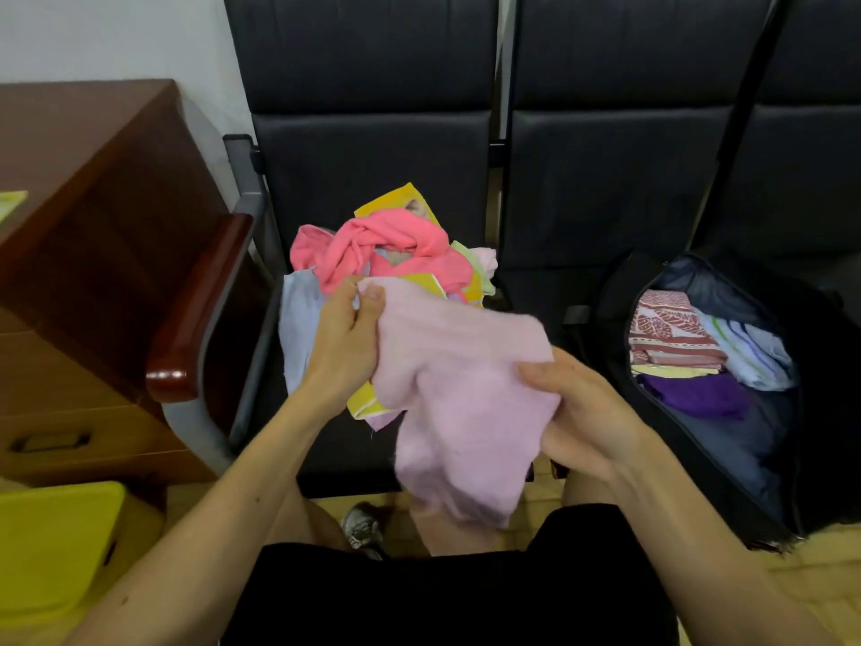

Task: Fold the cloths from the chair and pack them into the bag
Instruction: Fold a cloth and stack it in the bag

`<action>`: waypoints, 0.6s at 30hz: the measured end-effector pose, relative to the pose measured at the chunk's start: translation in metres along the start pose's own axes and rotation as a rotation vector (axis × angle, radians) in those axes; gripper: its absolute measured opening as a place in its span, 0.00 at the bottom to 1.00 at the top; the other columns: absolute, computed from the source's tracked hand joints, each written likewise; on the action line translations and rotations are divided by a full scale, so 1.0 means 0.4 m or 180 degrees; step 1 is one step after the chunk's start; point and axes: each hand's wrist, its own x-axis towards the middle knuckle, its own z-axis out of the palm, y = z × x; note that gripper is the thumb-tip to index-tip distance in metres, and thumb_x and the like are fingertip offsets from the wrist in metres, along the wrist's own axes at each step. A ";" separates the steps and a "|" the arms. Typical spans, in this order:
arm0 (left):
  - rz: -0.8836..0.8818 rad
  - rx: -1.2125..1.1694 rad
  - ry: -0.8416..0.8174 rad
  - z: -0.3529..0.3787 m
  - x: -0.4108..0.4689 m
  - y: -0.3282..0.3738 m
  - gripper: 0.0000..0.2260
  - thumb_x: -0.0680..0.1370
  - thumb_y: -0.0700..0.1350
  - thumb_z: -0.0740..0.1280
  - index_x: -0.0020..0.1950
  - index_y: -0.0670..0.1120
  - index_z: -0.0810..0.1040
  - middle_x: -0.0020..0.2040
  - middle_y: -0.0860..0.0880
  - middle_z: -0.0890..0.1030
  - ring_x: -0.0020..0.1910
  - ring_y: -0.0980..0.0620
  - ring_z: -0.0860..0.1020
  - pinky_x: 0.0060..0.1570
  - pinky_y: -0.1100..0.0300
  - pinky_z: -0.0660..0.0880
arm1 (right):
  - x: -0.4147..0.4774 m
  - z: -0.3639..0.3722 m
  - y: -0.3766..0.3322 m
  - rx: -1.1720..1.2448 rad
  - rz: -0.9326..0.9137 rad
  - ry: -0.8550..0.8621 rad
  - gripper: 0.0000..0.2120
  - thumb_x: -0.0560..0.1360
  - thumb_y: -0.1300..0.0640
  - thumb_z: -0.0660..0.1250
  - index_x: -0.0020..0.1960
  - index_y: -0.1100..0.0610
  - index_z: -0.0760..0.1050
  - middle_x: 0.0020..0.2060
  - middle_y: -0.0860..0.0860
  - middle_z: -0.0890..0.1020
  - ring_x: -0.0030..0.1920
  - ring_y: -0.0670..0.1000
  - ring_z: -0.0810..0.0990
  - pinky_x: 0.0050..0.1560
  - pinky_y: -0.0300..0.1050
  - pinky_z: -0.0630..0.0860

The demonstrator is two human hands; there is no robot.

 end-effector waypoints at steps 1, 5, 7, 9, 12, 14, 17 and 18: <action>-0.0143 -0.0167 -0.0087 0.015 0.000 -0.003 0.09 0.85 0.48 0.58 0.52 0.48 0.76 0.46 0.52 0.81 0.47 0.58 0.79 0.49 0.57 0.77 | 0.005 0.019 -0.012 0.0037 -0.0023 -0.0083 0.22 0.63 0.55 0.80 0.56 0.58 0.84 0.52 0.55 0.85 0.54 0.52 0.84 0.52 0.44 0.81; -0.1022 -0.1442 -0.0384 0.021 -0.023 0.013 0.12 0.84 0.52 0.60 0.60 0.47 0.78 0.54 0.50 0.85 0.56 0.51 0.82 0.53 0.55 0.80 | 0.021 0.047 -0.051 0.0311 -0.0075 0.0122 0.24 0.59 0.54 0.82 0.53 0.59 0.85 0.49 0.55 0.86 0.51 0.52 0.85 0.49 0.44 0.81; -0.1233 -0.1978 -0.0665 0.029 -0.046 0.022 0.11 0.85 0.48 0.58 0.52 0.47 0.78 0.41 0.55 0.86 0.44 0.56 0.83 0.42 0.64 0.80 | 0.025 0.047 -0.071 0.0368 -0.0146 0.0209 0.26 0.59 0.54 0.82 0.56 0.60 0.84 0.52 0.56 0.85 0.53 0.53 0.85 0.51 0.45 0.81; -0.1474 -0.2162 -0.0722 0.048 -0.048 0.024 0.12 0.86 0.39 0.55 0.46 0.43 0.74 0.35 0.48 0.85 0.37 0.50 0.84 0.38 0.62 0.80 | 0.029 0.045 -0.090 0.0337 -0.0222 0.0219 0.25 0.61 0.54 0.80 0.57 0.59 0.84 0.54 0.56 0.85 0.55 0.53 0.84 0.52 0.45 0.81; -0.2143 -0.1749 -0.1291 0.064 -0.114 0.040 0.10 0.85 0.43 0.58 0.55 0.35 0.72 0.57 0.26 0.78 0.53 0.28 0.78 0.53 0.41 0.78 | 0.029 0.042 -0.116 0.0279 -0.0278 0.0391 0.23 0.63 0.53 0.77 0.56 0.60 0.84 0.54 0.56 0.84 0.56 0.53 0.83 0.53 0.46 0.81; -0.2069 -0.1624 -0.2170 0.041 -0.158 -0.028 0.37 0.73 0.70 0.55 0.67 0.41 0.74 0.67 0.38 0.78 0.66 0.38 0.76 0.67 0.44 0.71 | 0.028 0.038 -0.126 0.0284 -0.0360 0.0705 0.21 0.67 0.53 0.73 0.58 0.60 0.82 0.54 0.55 0.84 0.57 0.54 0.83 0.56 0.47 0.80; -0.2315 -0.1259 -0.2566 0.002 -0.179 -0.110 0.39 0.73 0.71 0.51 0.70 0.42 0.71 0.69 0.41 0.75 0.64 0.48 0.76 0.68 0.52 0.69 | 0.025 0.033 -0.138 0.0217 -0.0461 0.1061 0.18 0.73 0.53 0.65 0.60 0.58 0.79 0.54 0.54 0.84 0.57 0.53 0.82 0.59 0.47 0.78; -0.2240 -0.0753 -0.2312 0.016 -0.173 -0.134 0.32 0.78 0.65 0.57 0.72 0.42 0.69 0.68 0.44 0.76 0.61 0.52 0.76 0.65 0.57 0.71 | 0.026 0.029 -0.141 0.0200 -0.0512 0.1125 0.17 0.73 0.53 0.64 0.59 0.58 0.78 0.55 0.54 0.84 0.58 0.53 0.82 0.61 0.48 0.77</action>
